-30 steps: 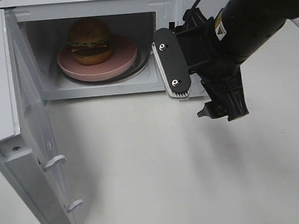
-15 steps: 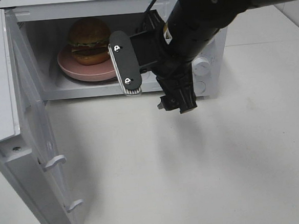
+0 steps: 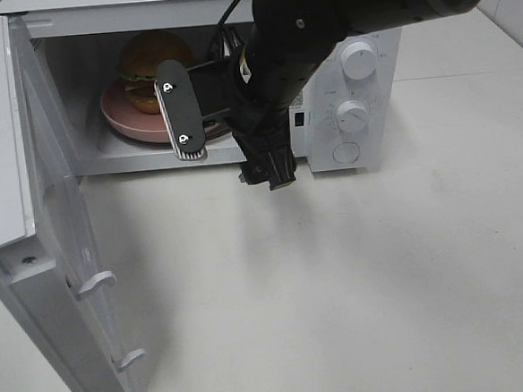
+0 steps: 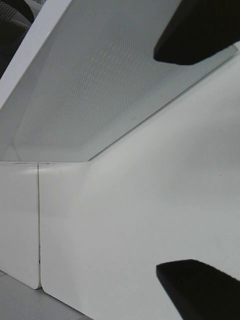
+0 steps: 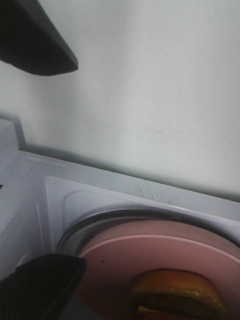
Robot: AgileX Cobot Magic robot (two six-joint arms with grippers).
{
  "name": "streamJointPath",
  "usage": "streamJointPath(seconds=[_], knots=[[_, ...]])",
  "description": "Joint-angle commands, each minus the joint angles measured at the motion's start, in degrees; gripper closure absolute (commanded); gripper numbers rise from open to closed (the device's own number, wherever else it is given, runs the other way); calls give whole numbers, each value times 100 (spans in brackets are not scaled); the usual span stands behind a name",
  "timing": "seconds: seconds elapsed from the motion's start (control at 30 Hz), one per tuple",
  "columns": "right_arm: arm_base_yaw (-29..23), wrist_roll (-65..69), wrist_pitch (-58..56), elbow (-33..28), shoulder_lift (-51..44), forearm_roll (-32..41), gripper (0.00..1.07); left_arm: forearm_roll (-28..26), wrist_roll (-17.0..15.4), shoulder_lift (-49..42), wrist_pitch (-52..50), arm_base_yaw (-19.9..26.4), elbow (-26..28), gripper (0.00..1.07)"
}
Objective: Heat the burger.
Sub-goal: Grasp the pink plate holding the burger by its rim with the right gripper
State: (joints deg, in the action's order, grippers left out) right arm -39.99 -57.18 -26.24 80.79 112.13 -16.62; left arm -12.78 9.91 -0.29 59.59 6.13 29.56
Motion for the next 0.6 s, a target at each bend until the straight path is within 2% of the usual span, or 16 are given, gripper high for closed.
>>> streamJointPath(seconds=[0.03, 0.33, 0.6], knots=[[-11, 63, 52, 258, 218, -46, 15, -40, 6, -120, 0, 17, -6, 9], [6, 212, 57, 997, 837, -195, 17, -40, 6, -120, 0, 17, -6, 9], [6, 212, 195, 1427, 1301, -195, 18, -40, 6, -120, 0, 17, -6, 9]])
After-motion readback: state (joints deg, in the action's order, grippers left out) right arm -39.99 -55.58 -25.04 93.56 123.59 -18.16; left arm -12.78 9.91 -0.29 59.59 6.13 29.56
